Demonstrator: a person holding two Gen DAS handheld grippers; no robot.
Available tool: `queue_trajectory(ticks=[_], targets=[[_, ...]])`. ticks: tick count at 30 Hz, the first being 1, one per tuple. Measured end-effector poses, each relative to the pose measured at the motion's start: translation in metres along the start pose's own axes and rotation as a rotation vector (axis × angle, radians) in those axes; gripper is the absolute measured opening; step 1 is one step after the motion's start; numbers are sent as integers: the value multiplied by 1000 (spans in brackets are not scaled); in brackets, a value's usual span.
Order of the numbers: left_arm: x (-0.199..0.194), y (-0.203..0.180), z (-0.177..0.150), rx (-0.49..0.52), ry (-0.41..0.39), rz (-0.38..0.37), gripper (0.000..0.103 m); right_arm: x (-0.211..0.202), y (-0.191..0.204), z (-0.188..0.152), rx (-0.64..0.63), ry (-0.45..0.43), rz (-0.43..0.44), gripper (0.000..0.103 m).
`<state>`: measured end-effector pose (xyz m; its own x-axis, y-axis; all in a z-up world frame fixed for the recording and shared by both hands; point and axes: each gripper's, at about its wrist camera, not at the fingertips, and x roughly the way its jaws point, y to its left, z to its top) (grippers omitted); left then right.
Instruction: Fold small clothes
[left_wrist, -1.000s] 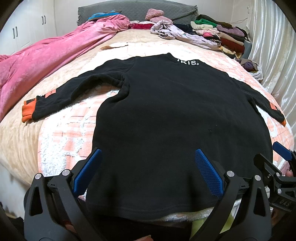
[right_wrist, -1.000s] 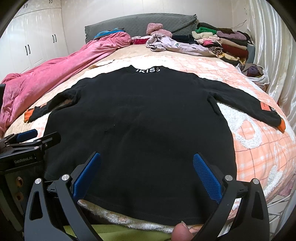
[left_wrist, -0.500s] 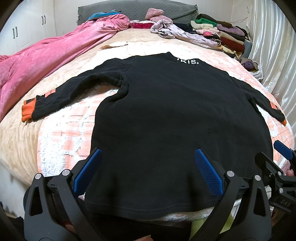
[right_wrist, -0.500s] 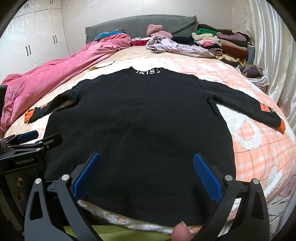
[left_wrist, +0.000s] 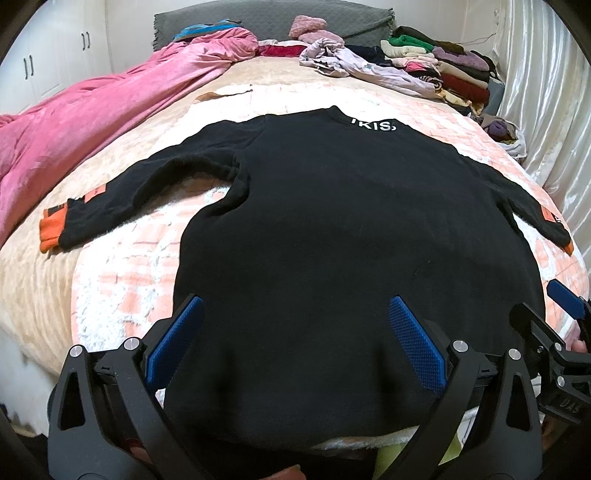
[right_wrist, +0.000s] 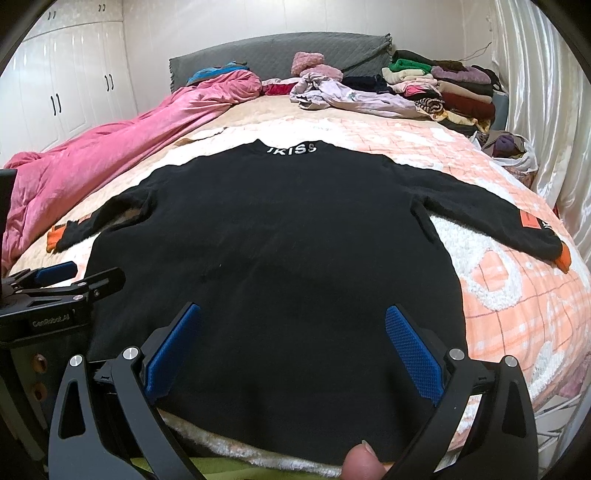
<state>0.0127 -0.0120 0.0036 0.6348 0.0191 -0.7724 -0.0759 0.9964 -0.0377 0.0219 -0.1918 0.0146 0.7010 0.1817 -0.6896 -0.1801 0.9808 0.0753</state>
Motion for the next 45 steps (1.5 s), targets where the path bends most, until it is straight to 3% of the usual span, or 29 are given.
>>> queue_trajectory(ticks=[23,34,45], targets=[[35,-25,61,16,10,-43,94,27,-49,50,51,-55,-64,99],[65,-39,91,41,33,-72,94,46,-95,67,113,-56,-141,99],[101,-60,125,67,61,-116,94,64,-175,87,232,-49,-285,99]])
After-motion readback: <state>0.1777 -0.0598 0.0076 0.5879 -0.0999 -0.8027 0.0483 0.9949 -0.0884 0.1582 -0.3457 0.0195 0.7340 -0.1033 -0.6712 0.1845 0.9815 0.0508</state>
